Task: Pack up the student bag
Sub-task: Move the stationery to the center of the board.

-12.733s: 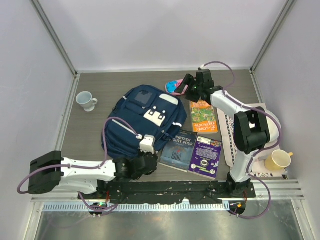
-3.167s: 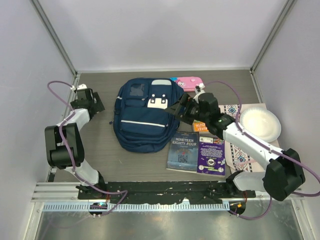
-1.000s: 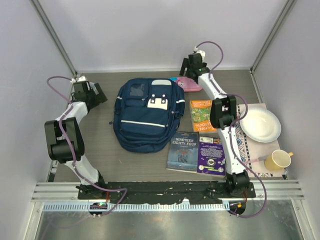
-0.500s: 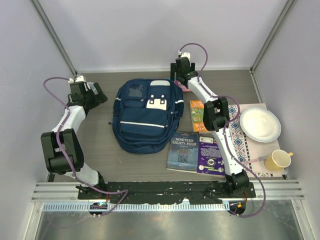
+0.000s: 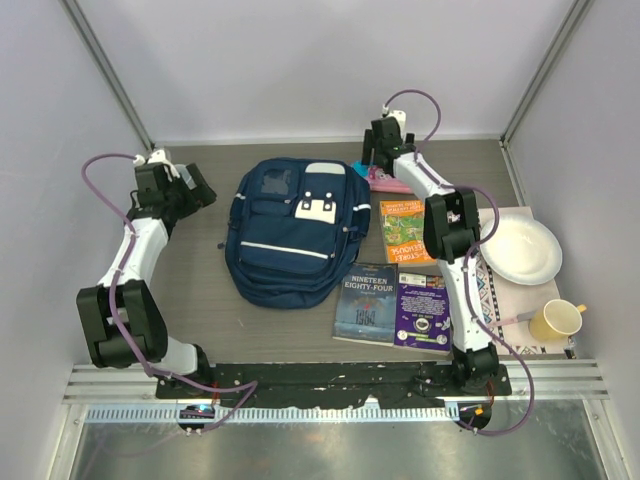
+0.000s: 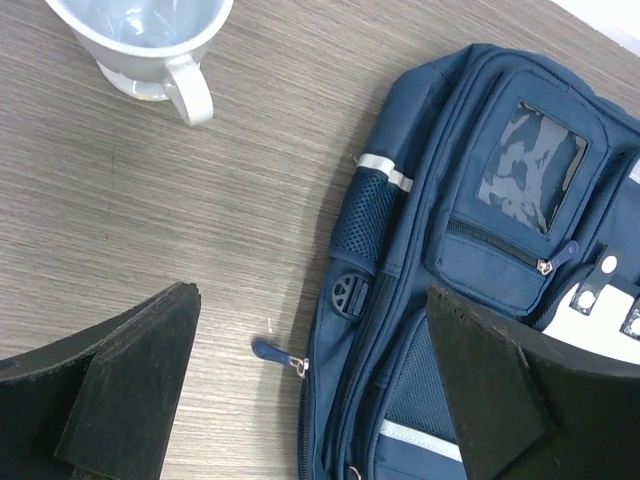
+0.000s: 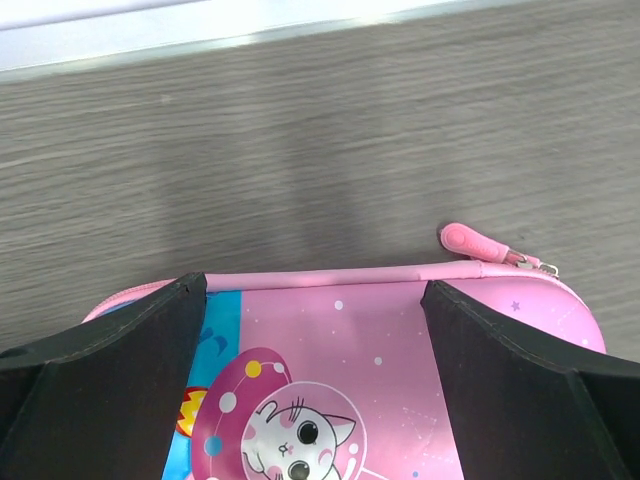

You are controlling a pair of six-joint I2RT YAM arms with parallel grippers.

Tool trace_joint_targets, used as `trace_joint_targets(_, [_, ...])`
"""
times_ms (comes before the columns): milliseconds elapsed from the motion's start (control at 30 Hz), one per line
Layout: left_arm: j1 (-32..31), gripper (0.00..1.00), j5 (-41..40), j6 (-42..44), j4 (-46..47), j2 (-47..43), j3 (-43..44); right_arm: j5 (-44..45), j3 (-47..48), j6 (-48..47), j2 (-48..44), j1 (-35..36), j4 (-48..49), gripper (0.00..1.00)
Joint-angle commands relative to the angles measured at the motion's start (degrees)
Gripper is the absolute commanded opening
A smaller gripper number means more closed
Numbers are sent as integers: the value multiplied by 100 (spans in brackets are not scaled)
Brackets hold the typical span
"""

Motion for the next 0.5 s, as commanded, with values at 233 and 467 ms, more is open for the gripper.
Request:
trace_joint_targets(233, [-233, 100, 129, -103, -405, -486, -107, 31, -911, 140, -602, -458, -880, 95])
trace_joint_targets(467, [-769, 100, -398, -164, -765, -803, -379, -1006, -761, 342, -1533, -458, -458, 95])
